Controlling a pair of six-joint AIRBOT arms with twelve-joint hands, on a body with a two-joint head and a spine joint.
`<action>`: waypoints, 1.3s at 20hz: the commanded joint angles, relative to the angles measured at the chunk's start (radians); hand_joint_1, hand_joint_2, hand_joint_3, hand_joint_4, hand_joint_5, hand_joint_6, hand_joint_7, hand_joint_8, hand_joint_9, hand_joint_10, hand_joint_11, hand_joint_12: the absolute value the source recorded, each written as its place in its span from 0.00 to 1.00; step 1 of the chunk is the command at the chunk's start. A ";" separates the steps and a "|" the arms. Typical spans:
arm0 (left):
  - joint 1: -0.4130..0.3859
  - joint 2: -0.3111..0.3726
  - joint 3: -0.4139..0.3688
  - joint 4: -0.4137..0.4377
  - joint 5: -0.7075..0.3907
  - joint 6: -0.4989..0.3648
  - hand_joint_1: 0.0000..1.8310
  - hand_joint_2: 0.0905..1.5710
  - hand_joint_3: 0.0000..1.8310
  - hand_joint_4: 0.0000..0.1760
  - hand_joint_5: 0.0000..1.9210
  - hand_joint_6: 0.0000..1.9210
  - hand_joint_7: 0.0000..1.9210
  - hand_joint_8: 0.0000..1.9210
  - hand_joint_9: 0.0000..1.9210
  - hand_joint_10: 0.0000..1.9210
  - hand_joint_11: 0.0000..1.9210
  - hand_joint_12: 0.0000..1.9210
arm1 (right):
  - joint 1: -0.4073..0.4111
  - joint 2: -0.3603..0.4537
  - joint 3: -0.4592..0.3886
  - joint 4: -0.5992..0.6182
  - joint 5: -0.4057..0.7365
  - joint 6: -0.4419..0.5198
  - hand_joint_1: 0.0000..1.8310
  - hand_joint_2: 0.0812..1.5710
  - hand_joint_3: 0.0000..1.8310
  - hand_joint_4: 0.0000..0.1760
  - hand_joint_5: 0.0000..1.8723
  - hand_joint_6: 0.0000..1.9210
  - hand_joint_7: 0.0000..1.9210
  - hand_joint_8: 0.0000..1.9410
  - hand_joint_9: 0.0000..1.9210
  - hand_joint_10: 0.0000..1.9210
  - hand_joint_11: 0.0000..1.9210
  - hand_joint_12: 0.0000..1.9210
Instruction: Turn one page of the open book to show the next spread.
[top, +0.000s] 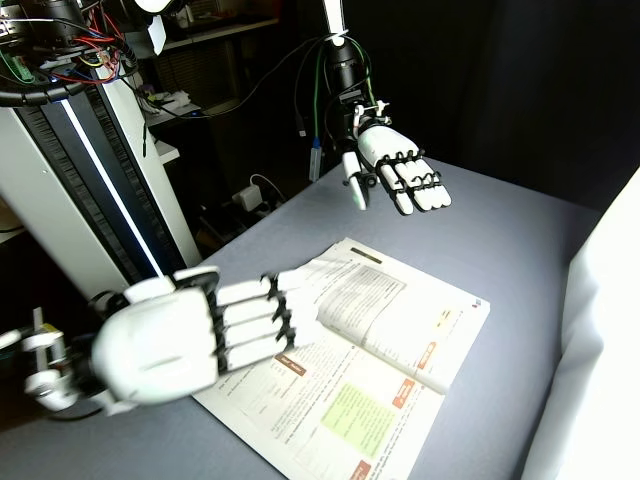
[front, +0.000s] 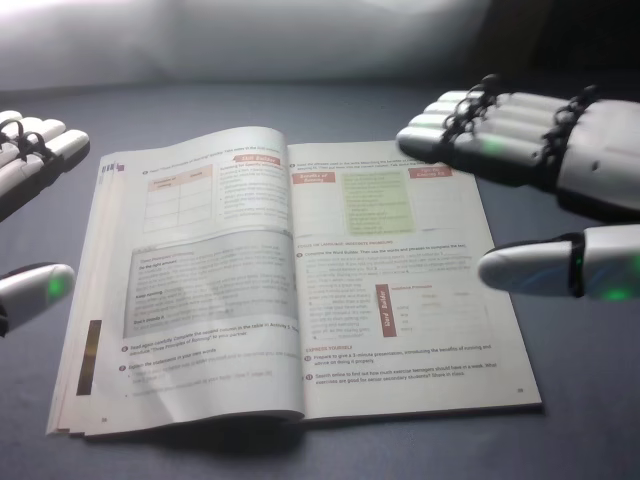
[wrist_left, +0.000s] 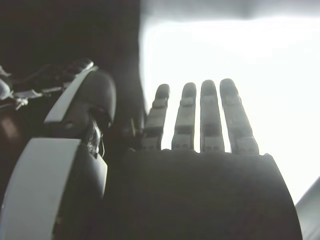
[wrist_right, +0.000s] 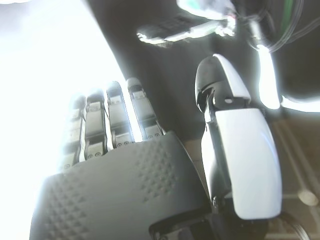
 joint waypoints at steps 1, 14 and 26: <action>-0.013 0.008 -0.001 -0.005 -0.125 0.000 0.00 0.85 0.00 0.00 0.00 0.00 0.00 0.00 0.00 0.00 0.00 0.00 | 0.003 0.014 -0.007 0.047 0.102 -0.005 0.00 0.79 0.00 0.00 0.00 0.00 0.00 0.00 0.00 0.00 0.00 0.00; -0.037 0.009 0.005 0.007 -0.174 0.000 0.00 0.76 0.00 0.00 0.00 0.00 0.00 0.00 0.00 0.00 0.00 0.00 | -0.109 0.122 -0.073 0.283 0.221 -0.145 0.00 0.80 0.01 0.00 0.00 0.00 0.00 0.00 0.00 0.00 0.00 0.00; -0.051 0.002 0.007 -0.013 -0.209 0.012 0.12 0.83 0.00 0.01 0.00 0.00 0.00 0.00 0.00 0.00 0.00 0.00 | -0.172 0.128 -0.077 0.384 0.358 -0.156 0.09 0.82 0.00 0.02 0.00 0.00 0.00 0.00 0.00 0.00 0.00 0.00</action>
